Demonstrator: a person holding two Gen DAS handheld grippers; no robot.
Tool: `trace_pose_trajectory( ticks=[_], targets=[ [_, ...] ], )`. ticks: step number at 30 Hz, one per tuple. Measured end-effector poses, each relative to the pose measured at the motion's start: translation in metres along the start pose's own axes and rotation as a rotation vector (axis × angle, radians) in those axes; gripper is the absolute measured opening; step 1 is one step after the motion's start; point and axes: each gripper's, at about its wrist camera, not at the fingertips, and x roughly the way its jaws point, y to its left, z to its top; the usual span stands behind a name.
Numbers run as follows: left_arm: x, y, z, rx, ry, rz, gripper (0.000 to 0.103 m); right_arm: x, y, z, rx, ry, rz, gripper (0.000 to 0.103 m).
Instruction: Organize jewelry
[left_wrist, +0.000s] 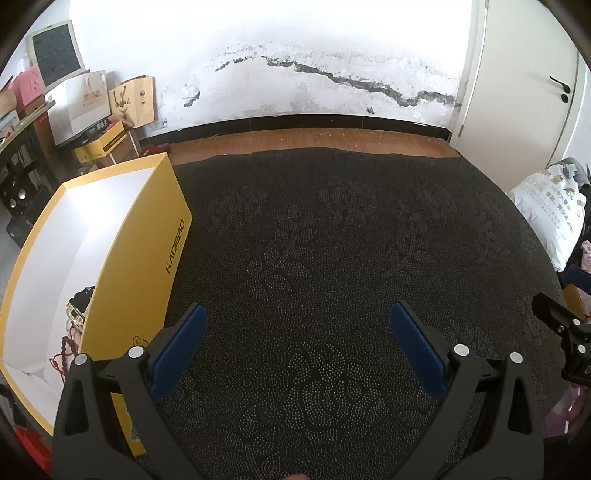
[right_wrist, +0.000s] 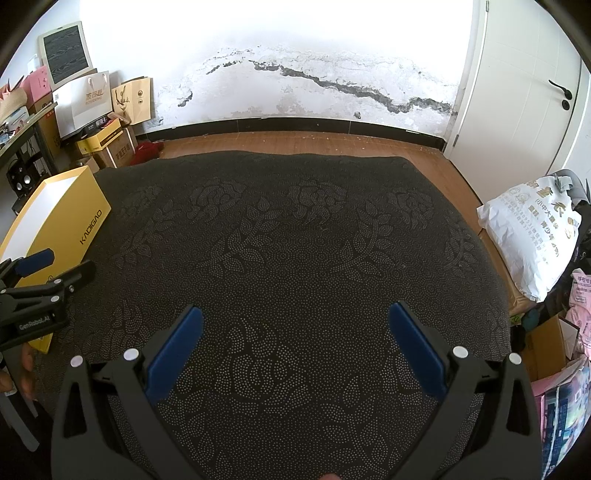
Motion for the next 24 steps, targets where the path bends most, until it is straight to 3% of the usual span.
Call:
trace_pose_trajectory(
  ticks=[24],
  targets=[
    [-0.0026,0.0000,0.0015,-0.006,-0.001,0.001,0.097,0.0009,0.0003,0.0018,-0.001,0.000,0.002,0.097]
  ],
)
